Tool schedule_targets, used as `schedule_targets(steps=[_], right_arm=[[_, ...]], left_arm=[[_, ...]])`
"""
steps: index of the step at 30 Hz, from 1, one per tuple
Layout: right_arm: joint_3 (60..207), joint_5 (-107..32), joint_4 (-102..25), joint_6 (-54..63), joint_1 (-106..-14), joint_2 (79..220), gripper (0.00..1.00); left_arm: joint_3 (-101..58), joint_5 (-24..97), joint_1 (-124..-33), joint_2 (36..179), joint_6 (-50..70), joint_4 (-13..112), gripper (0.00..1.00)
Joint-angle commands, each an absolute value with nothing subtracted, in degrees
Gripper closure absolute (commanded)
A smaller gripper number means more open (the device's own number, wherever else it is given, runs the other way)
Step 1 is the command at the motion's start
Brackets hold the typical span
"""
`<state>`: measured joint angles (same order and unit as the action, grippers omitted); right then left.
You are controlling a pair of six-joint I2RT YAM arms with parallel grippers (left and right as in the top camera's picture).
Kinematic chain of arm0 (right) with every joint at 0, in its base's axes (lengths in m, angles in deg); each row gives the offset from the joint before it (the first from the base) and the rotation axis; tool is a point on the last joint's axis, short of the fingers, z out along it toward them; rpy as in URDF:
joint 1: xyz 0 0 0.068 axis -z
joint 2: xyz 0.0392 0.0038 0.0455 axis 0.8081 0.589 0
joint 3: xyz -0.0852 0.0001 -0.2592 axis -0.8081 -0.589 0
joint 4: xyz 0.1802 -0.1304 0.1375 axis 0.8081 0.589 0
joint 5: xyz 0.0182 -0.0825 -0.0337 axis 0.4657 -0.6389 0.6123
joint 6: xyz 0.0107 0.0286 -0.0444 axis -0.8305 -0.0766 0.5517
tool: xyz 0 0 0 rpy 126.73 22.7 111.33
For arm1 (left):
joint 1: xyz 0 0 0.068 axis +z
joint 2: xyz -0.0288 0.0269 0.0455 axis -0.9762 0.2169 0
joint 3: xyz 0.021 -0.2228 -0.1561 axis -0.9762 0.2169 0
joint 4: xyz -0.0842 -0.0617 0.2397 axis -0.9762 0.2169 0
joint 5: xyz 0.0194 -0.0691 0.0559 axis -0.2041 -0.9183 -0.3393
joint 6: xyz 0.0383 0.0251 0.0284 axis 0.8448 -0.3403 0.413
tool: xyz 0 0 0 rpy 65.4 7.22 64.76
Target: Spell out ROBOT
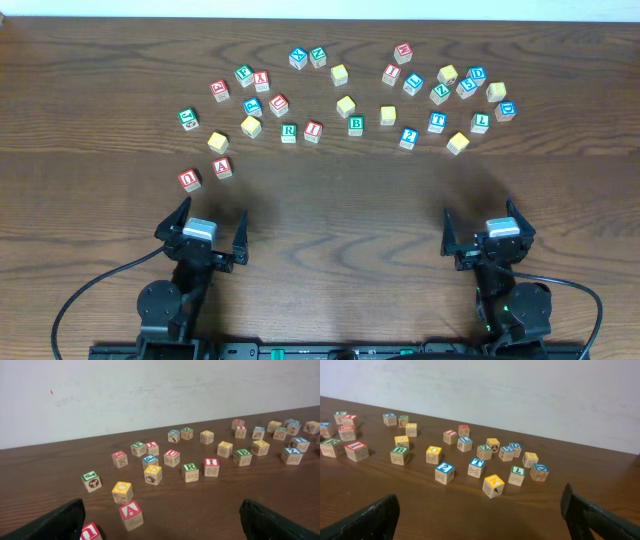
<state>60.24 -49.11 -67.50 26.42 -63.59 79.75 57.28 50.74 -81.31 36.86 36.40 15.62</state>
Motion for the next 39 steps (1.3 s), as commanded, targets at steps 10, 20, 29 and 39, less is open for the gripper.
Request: schedule_targets(steps=[10,20,29,39], right_arm=[[60.04,-48.63,-67.41,27.03,-62.95,79.35,0.01],[60.07,-48.63,-67.41,27.03,-62.95,79.35,0.01],[60.07,-48.63,-67.41,27.03,-62.95,79.35,0.01],[60.04,-48.63,-67.41,27.05,-62.95,79.35,0.01]], left_arm=[[54.76,49.61,-81.02,37.43,29.01,17.17,0.03],[36.58,50.48,-81.02,60.75,29.08,19.53,0.03],[8.43,48.93,-81.02,96.29,29.73,32.88,0.03],[-19.03,48.93,-81.02,118.37,30.19,54.35,0.02]])
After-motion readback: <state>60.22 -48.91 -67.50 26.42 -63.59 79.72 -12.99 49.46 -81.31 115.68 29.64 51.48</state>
